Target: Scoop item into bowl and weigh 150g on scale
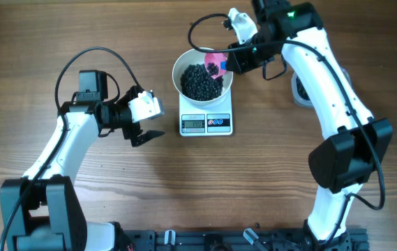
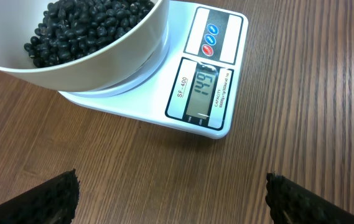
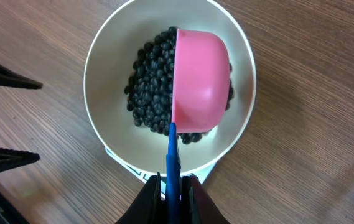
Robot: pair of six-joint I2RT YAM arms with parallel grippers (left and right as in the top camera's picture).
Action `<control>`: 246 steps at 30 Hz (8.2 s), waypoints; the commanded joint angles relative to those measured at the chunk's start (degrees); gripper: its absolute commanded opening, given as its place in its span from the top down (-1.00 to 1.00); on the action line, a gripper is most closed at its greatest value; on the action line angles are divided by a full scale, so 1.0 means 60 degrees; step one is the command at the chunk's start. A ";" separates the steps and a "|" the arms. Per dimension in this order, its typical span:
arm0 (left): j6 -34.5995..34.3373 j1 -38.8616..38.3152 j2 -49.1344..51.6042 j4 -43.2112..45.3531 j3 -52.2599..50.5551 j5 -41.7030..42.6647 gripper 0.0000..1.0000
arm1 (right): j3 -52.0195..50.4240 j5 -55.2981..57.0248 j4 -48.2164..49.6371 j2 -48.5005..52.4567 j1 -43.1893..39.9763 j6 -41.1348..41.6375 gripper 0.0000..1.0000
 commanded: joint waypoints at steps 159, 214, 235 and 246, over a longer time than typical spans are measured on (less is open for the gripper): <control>0.0178 0.0051 -0.0142 0.0007 -0.0033 0.0073 -1.00 | 0.1045 -0.2076 -0.2073 -0.1800 -0.3632 -0.0197 0.91; 0.0178 0.0051 -0.0142 0.0007 -0.0033 0.0073 -1.00 | -0.0484 0.6043 -0.3082 -0.1734 -0.3155 0.2379 0.91; 0.0178 0.0051 -0.0142 0.0007 -0.0033 0.0073 -1.00 | -0.0484 0.2856 -0.1541 -0.1734 -0.3158 0.5362 0.91; 0.0178 0.0051 -0.0142 0.0007 -0.0033 0.0073 -1.00 | -0.0521 0.3432 -0.2473 -0.1730 -0.3650 0.4022 0.91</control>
